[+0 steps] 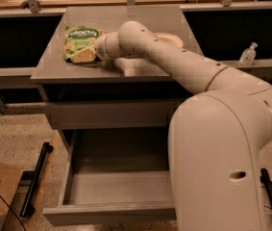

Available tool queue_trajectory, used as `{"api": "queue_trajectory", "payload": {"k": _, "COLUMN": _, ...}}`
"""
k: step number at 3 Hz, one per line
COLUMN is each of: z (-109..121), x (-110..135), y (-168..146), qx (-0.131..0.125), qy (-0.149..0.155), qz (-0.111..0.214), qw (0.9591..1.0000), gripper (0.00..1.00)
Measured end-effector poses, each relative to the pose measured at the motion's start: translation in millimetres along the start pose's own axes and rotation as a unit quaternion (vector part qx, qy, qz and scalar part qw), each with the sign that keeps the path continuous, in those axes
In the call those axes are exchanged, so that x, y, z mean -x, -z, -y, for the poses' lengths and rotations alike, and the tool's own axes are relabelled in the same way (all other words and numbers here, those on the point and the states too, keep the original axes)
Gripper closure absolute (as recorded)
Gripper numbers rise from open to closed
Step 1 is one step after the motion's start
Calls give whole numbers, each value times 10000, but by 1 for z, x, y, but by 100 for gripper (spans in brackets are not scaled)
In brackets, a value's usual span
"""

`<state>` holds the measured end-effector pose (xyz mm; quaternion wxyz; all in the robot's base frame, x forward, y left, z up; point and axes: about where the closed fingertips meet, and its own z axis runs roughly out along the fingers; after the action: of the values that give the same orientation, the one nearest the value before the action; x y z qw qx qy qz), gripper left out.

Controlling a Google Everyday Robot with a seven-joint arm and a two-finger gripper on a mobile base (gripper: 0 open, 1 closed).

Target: Place green rice chip bag into middle drawer

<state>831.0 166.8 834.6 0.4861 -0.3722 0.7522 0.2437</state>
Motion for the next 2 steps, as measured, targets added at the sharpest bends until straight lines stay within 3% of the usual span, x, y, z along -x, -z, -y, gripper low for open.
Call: {"api": "queue_trajectory", "payload": {"k": 2, "z": 3, "x": 12, "y": 22, "qx": -189, "qy": 103, "qz": 232, "qw": 9995, "gripper": 73}}
